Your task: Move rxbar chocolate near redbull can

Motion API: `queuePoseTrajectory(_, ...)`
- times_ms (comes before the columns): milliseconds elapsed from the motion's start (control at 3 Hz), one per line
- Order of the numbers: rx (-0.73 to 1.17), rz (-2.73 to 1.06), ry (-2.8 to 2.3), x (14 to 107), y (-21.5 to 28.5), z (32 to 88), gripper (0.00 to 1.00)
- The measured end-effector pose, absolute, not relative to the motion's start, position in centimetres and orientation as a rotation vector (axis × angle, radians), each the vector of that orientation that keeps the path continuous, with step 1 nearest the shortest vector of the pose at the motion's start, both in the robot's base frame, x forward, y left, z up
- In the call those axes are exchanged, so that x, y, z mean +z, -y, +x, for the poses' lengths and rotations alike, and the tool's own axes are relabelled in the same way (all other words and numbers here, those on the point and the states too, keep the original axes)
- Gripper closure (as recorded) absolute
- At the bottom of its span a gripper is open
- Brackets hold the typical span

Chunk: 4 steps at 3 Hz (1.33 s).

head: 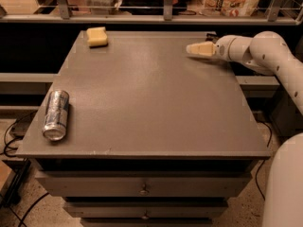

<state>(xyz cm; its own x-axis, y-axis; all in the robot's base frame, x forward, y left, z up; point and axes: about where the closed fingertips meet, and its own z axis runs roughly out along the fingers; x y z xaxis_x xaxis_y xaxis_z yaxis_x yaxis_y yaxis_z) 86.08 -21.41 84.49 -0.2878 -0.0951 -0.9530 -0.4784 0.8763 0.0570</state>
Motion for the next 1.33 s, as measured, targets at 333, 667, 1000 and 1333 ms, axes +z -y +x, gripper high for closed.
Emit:
queuePoseTrajectory(333,0.396,-0.429,-1.843,84.49,21.41,86.08,0.0)
queuePoseTrajectory(667,0.365,-0.47,-1.845,84.49,20.85,86.32,0.18)
queuePoseTrajectory(1000,0.349,-0.492,-1.853,84.31,20.55,86.6,0.41)
queuePoseTrajectory(1333,0.344,-0.49,-1.86,84.12,20.78,86.99,0.65)
